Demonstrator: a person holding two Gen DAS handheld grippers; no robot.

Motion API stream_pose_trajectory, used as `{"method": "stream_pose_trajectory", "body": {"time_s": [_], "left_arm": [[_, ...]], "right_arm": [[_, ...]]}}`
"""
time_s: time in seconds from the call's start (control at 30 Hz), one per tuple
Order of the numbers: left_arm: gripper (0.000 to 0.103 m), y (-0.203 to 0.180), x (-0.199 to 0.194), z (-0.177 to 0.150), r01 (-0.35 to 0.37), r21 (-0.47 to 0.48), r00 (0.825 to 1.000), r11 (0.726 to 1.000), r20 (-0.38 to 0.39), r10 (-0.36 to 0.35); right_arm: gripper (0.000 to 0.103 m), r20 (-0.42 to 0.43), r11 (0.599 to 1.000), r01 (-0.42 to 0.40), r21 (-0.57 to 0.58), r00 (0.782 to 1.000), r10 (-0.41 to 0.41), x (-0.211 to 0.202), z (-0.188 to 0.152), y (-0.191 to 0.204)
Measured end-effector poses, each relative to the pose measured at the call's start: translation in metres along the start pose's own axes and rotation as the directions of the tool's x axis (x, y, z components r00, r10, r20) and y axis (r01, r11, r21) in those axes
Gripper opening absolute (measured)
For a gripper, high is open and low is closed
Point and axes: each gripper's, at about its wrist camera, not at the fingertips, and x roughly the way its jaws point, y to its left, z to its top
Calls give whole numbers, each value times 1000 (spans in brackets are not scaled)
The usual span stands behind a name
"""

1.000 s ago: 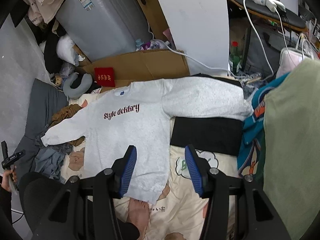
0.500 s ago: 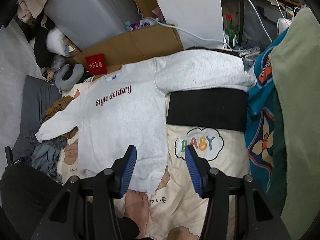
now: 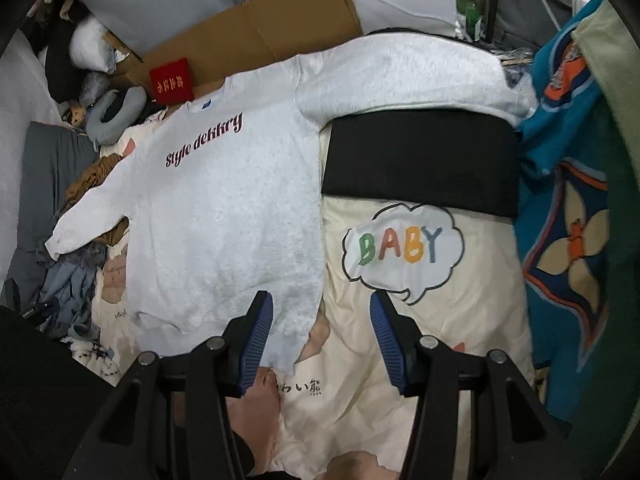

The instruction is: Fold clothes

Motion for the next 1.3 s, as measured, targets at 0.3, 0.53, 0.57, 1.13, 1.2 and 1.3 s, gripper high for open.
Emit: {"method": "stream_pose_trajectory", "body": {"time_s": [0.3,0.53,0.57,1.13,1.2,1.3], "left_arm": [[57,16,62,-11,-25,18,997,1000,-71,27],[57,34,105,-35,-21,-8,991,1000,-133,20],[57,35,108,-38,-21,-9,990,1000,-140,20],[57,43,149,-82,-14,-36,971,999,-241,5],[57,43,148,-85,-14,-37,970,999,-243,4],[56,39,149,-87,-7,-23,969,1000,-245,2]], "right_arm": [[48,-133,995,-60,-80,990,49,69,-13,15],[48,-250,992,-73,-106,967,45,124,-40,21],[48,-267,991,-75,-110,963,44,131,-44,22],[48,-466,987,-125,-97,882,66,218,-95,43],[45,-477,990,-114,-86,877,60,224,-98,44],[22,-492,993,-92,-73,870,45,231,-101,44]]}}
